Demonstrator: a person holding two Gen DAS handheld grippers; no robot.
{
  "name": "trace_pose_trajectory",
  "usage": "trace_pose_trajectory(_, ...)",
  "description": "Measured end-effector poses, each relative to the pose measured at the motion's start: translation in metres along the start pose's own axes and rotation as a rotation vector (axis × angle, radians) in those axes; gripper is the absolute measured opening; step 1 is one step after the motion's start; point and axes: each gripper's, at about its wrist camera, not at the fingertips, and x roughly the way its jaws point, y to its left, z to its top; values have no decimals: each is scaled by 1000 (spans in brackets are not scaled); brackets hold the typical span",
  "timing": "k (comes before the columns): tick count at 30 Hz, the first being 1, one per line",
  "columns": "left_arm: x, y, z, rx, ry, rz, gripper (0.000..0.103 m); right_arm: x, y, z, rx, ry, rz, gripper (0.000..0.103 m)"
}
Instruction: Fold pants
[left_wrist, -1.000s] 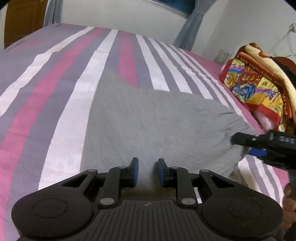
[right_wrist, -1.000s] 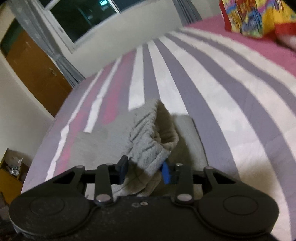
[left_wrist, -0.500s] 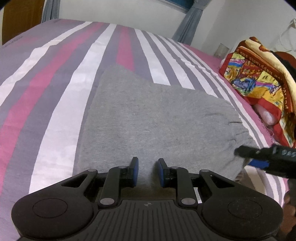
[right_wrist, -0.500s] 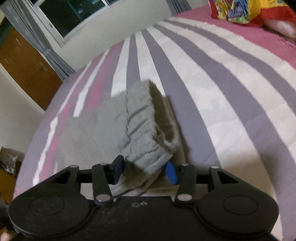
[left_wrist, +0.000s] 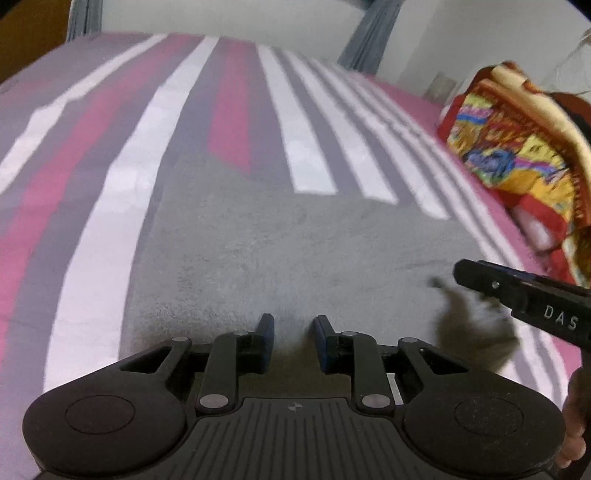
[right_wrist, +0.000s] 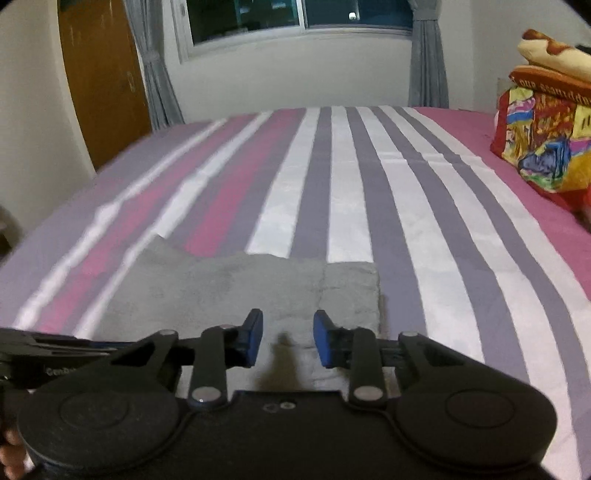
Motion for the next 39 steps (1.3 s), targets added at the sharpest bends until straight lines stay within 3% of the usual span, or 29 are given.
trace_pose_trajectory(2,9,4,-2,-14,-12,-3,23,21,-9,-11,13,74,-15,26)
trace_pose_trajectory(5,11,7,4,-32,-17,-15,23,19,-16,-24,-3,72,-2,26)
trace_pose_trajectory(10,27,4,32,-13,-29,19,23,21,-14,10,32,26,46,30)
trace_pose_trajectory(14,45,5,56,-1,-32,43,23,45,-8,32,-9,34,26,31)
trace_pose_trajectory(24,93,11,90,-28,-25,88,23,90,-25,27,27,78,-9,36)
trace_pose_trajectory(28,82,11,82,-43,-33,86,23,82,-22,25,38,74,-15,37)
trace_pose_trajectory(32,54,9,57,22,-59,97,23,51,-16,23,19,25,7,37)
trace_pose_trajectory(39,9,11,9,24,-52,68,23,24,-19,-17,-35,31,-5,37)
